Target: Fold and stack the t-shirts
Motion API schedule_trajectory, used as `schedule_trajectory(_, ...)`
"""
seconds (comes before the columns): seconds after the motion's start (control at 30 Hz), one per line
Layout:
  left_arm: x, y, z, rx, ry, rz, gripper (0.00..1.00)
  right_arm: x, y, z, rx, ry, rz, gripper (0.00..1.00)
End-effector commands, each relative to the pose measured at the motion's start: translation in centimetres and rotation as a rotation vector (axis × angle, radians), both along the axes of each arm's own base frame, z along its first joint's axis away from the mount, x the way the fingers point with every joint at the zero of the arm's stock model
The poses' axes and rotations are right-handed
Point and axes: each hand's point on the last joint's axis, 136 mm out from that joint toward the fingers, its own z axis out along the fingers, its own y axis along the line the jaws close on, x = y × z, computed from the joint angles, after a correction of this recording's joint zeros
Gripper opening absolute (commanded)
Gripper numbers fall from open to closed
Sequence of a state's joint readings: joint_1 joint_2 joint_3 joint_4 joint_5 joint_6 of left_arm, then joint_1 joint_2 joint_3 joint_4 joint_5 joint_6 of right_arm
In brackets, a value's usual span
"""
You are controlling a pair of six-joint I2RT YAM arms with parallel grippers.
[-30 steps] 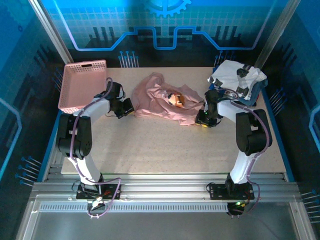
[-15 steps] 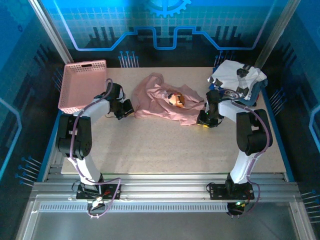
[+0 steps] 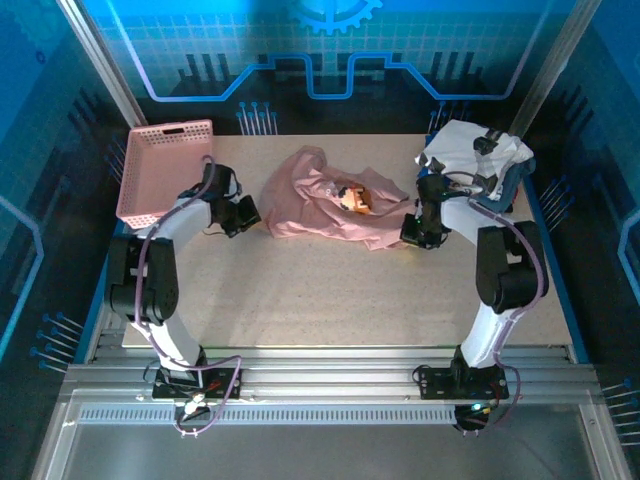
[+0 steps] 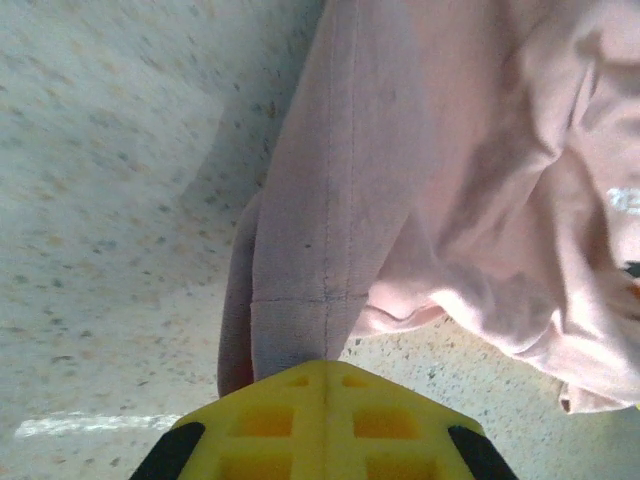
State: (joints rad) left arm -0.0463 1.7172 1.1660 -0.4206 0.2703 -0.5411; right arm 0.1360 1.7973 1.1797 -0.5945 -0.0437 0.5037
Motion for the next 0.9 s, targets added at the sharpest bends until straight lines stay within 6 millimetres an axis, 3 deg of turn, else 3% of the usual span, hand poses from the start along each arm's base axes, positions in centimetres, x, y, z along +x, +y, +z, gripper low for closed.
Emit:
schedule_trajectory(0.0,0.2,1.2,4.5,0.013,-0.092,-0.001,0.00,-0.3,-0.3,5.8,0.036,-0.097,0.017,0.00)
schedule_trajectory(0.17,0.5,1.0,9.0,-0.005,-0.181,-0.008,0.00,-2.9,-0.4,10.3,0.098,-0.113,0.048,0.00)
schedule_trajectory(0.37,-0.9,1.1,14.4,-0.022,-0.288,0.009,0.00,-6.6,-0.4,14.9,0.194,-0.122,0.088,0.00)
schedule_trajectory(0.47,-1.9,1.2,17.5,-0.022,-0.370,0.021,0.00,-9.0,0.1,16.4,0.240,-0.068,0.140,0.00)
schedule_trajectory(0.53,-2.5,1.6,18.5,-0.010,-0.393,0.032,0.00,-10.1,0.6,16.8,0.268,-0.029,0.188,0.00)
schedule_trajectory(0.6,-2.7,1.7,18.3,0.006,-0.393,0.025,0.00,-11.1,1.2,16.0,0.306,0.044,0.241,0.02)
schedule_trajectory(0.7,-2.7,1.5,15.7,-0.012,-0.318,0.031,0.00,-11.6,1.2,13.3,0.320,0.170,0.281,0.02)
schedule_trajectory(0.83,-2.1,1.1,11.3,0.002,-0.236,0.036,0.00,-9.3,0.9,9.4,0.311,0.250,0.290,0.05)
schedule_trajectory(0.87,-1.9,0.9,10.2,0.023,-0.215,0.029,0.00,-8.4,1.0,8.5,0.315,0.253,0.292,0.10)
